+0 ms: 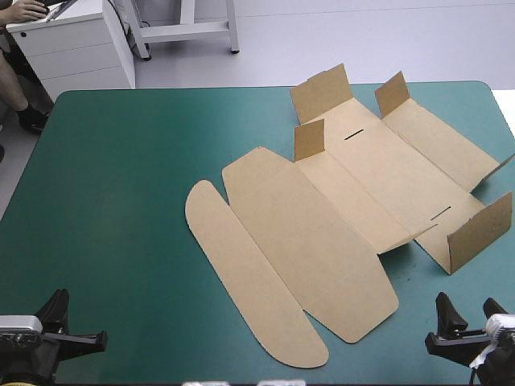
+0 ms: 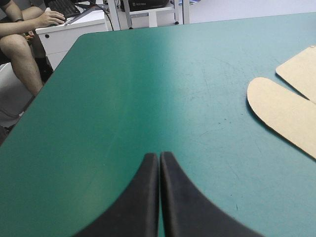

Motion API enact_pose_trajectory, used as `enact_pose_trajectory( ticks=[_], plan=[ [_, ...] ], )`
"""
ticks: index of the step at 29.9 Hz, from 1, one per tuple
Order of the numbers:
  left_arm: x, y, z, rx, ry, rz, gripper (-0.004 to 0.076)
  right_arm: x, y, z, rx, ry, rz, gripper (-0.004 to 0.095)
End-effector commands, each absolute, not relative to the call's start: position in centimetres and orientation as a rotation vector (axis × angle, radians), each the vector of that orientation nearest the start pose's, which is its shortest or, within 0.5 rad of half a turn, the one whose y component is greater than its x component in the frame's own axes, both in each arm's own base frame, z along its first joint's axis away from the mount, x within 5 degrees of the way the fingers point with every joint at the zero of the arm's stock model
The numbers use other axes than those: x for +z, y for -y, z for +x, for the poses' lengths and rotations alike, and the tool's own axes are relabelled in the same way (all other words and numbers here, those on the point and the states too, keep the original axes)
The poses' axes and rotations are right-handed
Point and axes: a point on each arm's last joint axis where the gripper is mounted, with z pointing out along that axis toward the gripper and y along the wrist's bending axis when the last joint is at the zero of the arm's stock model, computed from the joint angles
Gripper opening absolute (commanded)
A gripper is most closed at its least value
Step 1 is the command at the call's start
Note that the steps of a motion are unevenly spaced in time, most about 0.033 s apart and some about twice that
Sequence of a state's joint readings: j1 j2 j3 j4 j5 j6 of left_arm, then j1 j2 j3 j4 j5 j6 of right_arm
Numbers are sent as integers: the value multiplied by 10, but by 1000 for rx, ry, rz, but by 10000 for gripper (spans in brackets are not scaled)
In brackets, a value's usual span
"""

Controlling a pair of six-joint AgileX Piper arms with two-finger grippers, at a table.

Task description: Fold the box

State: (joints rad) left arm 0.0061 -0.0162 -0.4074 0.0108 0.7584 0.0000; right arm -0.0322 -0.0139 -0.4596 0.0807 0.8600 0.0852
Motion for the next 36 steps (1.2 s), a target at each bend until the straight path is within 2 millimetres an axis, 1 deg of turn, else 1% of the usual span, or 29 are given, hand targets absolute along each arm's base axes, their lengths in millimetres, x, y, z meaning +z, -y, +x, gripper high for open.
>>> enact_pose_trajectory(
  ticks=[1,4,8,12,15,18,20,22,23,24,26,28,31,36],
  plan=[
    [291,0,9,3,-1704,-6,-10,303,-5,3,208,-1751,216,688],
    [291,0,9,3,-1704,-6,-10,315,-4,12,268,-1783,300,688],
    [291,0,9,3,-1704,-6,-10,333,-4,31,323,-1860,401,688],
    [291,-1,9,8,-1703,-4,-10,350,-3,65,394,-1978,582,688],
    [291,-1,9,8,-1703,-4,-10,359,-2,95,401,-2039,644,688],
    [291,-1,9,8,-1703,-4,-10,360,-1,129,411,-2116,724,687],
    [291,-1,9,8,-1703,-4,-10,358,-1,149,413,-2167,773,687],
    [291,-1,9,8,-1703,-4,-10,354,-1,162,426,-2205,824,688],
    [291,-1,9,8,-1703,-4,-10,350,-3,171,447,-2232,854,688],
    [291,-1,9,8,-1703,-4,-10,348,-3,177,458,-2245,870,688],
    [291,-1,9,8,-1703,-4,-10,338,-4,190,465,-2290,923,687],
    [291,-1,9,8,-1703,-4,-10,327,-6,201,497,-2326,1019,688],
    [291,-1,9,8,-1703,-4,-10,315,-6,216,517,-2340,1106,687],
    [291,-1,9,8,-1703,-4,-10,301,-8,237,570,-2316,1158,687]
  ],
)
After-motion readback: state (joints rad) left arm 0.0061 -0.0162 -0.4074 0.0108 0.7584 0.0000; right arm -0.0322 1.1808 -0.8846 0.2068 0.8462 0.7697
